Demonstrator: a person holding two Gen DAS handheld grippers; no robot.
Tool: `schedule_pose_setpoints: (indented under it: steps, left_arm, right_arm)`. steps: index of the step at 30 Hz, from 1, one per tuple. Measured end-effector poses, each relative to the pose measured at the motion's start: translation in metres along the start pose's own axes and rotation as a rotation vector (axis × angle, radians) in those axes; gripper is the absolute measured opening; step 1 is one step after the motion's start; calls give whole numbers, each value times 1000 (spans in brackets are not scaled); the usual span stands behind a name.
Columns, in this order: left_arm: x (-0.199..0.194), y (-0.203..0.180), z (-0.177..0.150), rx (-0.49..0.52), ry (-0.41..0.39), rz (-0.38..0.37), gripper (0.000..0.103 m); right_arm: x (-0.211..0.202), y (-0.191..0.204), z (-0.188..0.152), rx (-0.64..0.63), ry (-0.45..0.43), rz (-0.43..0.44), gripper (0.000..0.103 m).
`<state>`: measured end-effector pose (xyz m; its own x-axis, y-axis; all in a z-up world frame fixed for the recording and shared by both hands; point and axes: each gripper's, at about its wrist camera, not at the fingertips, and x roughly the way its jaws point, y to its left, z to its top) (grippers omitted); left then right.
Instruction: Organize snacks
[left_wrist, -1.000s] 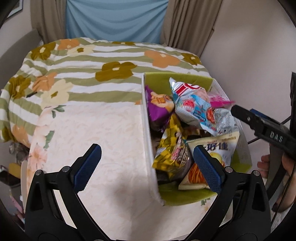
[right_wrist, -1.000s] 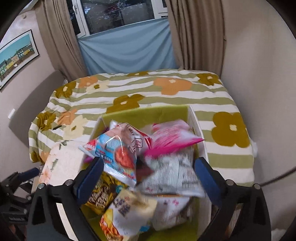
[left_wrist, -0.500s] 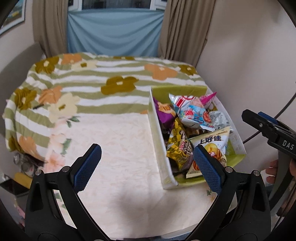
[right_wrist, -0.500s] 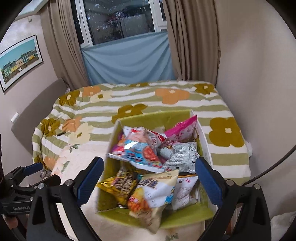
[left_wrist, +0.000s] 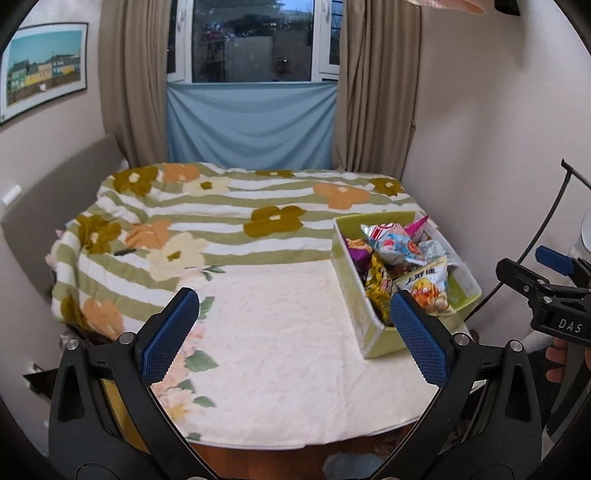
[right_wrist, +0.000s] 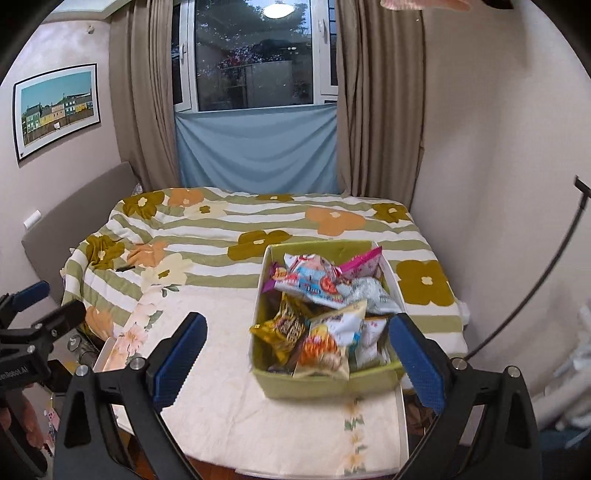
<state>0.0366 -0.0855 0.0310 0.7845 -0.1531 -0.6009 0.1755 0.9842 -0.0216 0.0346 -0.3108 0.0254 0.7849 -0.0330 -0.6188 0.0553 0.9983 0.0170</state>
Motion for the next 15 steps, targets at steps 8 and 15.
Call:
schedule_pose_setpoints:
  steps: [8,15]
  left_arm:
    - [-34,6,-24,27,-37,4,103]
    - [-46,5,-29,25,-51,-4,103]
  right_arm:
    - [-31,16,-34,28,-24,-30,102]
    - [-42,19,-42,39,-42,-43,102]
